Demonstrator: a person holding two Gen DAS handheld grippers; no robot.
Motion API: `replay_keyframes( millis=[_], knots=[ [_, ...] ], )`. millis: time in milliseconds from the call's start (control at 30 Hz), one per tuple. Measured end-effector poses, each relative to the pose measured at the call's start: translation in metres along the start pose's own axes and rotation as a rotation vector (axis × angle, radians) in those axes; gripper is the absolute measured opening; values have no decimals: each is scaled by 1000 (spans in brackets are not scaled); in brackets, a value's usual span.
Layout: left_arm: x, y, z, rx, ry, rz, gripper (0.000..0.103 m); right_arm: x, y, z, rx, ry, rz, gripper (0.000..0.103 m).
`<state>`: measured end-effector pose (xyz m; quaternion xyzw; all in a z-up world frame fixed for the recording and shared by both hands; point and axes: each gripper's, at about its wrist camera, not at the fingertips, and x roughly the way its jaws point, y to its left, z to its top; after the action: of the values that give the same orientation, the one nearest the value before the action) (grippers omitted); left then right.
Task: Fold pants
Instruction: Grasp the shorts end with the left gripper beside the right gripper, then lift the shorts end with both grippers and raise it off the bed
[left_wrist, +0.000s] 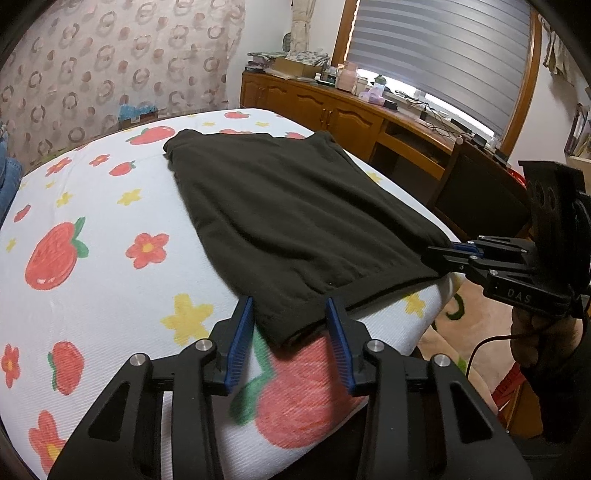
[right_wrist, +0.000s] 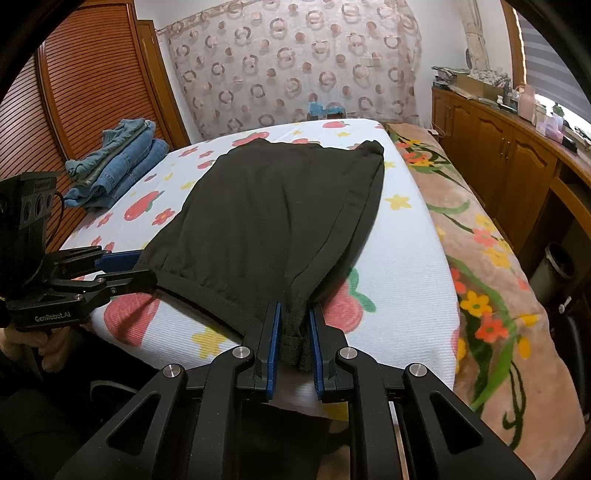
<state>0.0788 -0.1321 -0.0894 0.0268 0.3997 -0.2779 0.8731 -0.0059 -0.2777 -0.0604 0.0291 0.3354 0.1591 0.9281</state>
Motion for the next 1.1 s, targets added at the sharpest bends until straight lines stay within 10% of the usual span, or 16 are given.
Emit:
replay_keyframes(
  millis=[333,1100],
  knots=[
    [-4,-5,-2,41,-35,-2,15,1,3,0,-8,-6,3,12],
    [-151,18,75,43,-415,12,11,-90,48,107,-126,-342,117,10]
  ],
)
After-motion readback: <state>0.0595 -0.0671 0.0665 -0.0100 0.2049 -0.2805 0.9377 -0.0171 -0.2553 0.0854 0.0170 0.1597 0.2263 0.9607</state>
